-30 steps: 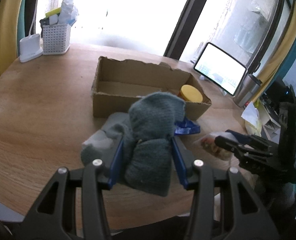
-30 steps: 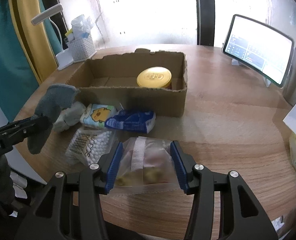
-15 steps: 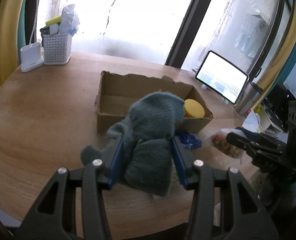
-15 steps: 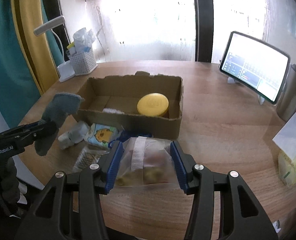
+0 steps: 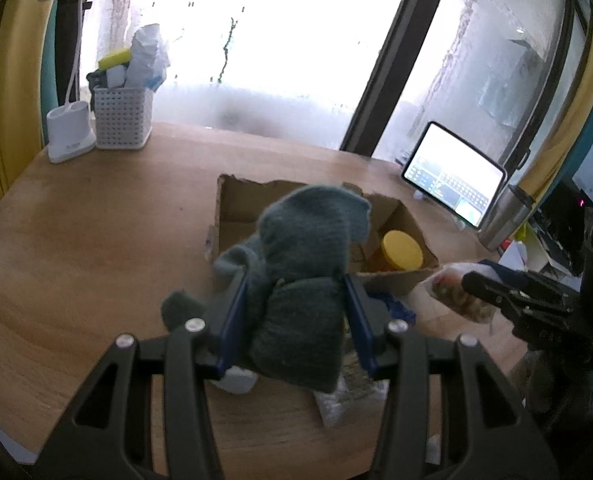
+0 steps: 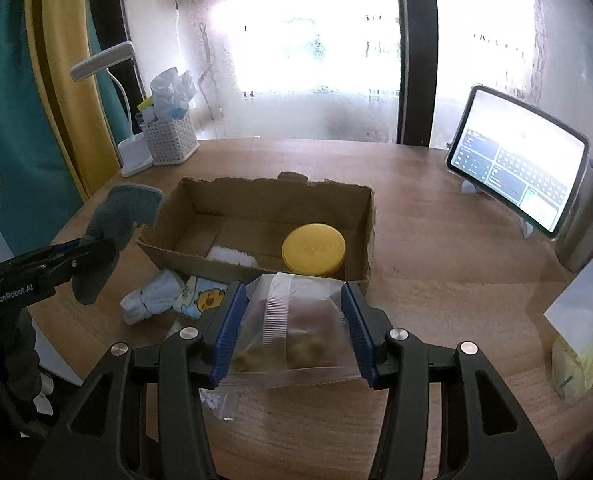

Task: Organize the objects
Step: 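Carry the grey socks and the clear bag with both tools over the cardboard box, then lower the socks into the box and open the left tool while the right tool lowers the bag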

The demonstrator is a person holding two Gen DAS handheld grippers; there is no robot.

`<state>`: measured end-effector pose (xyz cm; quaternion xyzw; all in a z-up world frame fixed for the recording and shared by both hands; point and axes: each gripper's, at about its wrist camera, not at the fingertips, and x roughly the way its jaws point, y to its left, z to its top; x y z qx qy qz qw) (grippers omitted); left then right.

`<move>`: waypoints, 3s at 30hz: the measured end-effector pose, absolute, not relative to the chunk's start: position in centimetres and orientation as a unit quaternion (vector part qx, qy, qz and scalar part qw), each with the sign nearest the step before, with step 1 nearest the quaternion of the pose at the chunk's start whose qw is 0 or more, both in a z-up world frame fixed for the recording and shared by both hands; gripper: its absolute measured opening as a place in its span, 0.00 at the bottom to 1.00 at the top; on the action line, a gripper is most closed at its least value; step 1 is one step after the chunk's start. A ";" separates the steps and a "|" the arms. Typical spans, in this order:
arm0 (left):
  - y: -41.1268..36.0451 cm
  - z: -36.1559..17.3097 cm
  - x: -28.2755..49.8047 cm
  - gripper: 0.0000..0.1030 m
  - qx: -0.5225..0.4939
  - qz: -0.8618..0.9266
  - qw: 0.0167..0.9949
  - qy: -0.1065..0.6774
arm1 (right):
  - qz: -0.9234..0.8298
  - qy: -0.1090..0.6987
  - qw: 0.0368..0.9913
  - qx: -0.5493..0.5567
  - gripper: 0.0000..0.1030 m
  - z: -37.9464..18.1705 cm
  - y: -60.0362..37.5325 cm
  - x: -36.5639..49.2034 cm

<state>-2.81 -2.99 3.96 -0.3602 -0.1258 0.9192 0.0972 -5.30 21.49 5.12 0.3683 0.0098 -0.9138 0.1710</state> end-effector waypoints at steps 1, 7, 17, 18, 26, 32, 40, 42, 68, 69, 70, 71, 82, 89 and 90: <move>-3.2 3.9 -3.0 0.47 -0.360 0.919 0.095 -0.127 | -0.914 0.011 0.172 0.368 0.50 5.2 21.4 -5.5; -3.8 3.8 -4.3 0.47 -0.364 0.918 0.086 -0.130 | -0.913 0.014 0.178 0.367 0.50 5.4 21.1 -6.7; -4.6 3.9 -6.6 0.47 -0.364 0.920 0.074 -0.124 | -0.907 0.017 0.202 0.370 0.50 5.2 19.7 -9.1; -4.6 3.8 -6.8 0.47 -0.365 0.920 0.073 -0.124 | -0.906 0.017 0.204 0.369 0.51 5.2 19.6 -9.2; -4.3 3.2 -8.4 0.47 -0.375 0.918 0.067 -0.115 | -0.904 0.014 0.221 0.366 0.51 5.1 19.0 -10.7; -4.4 2.6 -9.6 0.47 -0.382 0.915 0.059 -0.115 | -0.901 0.014 0.229 0.367 0.51 4.8 18.7 -11.8; -3.9 1.9 -11.2 0.47 -0.390 0.913 0.061 -0.106 | -0.899 0.014 0.235 0.370 0.51 4.5 18.2 -13.5; -3.8 1.7 -11.6 0.47 -0.392 0.912 0.063 -0.104 | -0.898 0.014 0.236 0.372 0.51 4.3 18.0 -14.0; -1.7 0.1 -14.8 0.49 -0.424 0.902 0.060 -0.056 | -0.886 0.016 0.235 0.400 0.51 1.6 15.9 -18.0; -1.7 0.0 -14.8 0.50 -0.424 0.902 0.061 -0.056 | -0.885 0.016 0.235 0.401 0.51 1.6 15.9 -18.1; -1.7 0.1 -14.8 0.50 -0.425 0.901 0.062 -0.059 | -0.885 0.017 0.235 0.402 0.51 1.6 15.8 -18.1; -1.8 0.1 -14.9 0.50 -0.427 0.900 0.063 -0.060 | -0.885 0.018 0.235 0.402 0.51 1.7 15.7 -18.0; -2.0 0.3 -15.2 0.54 -0.433 0.896 0.067 -0.070 | -0.886 0.018 0.236 0.400 0.51 1.7 14.6 -19.0; -2.4 0.9 -15.4 0.55 -0.428 0.898 0.068 -0.075 | -0.884 0.017 0.235 0.403 0.51 1.4 14.4 -19.5; -2.6 1.2 -15.3 0.55 -0.425 0.899 0.069 -0.076 | -0.884 0.017 0.235 0.403 0.51 1.4 14.4 -19.5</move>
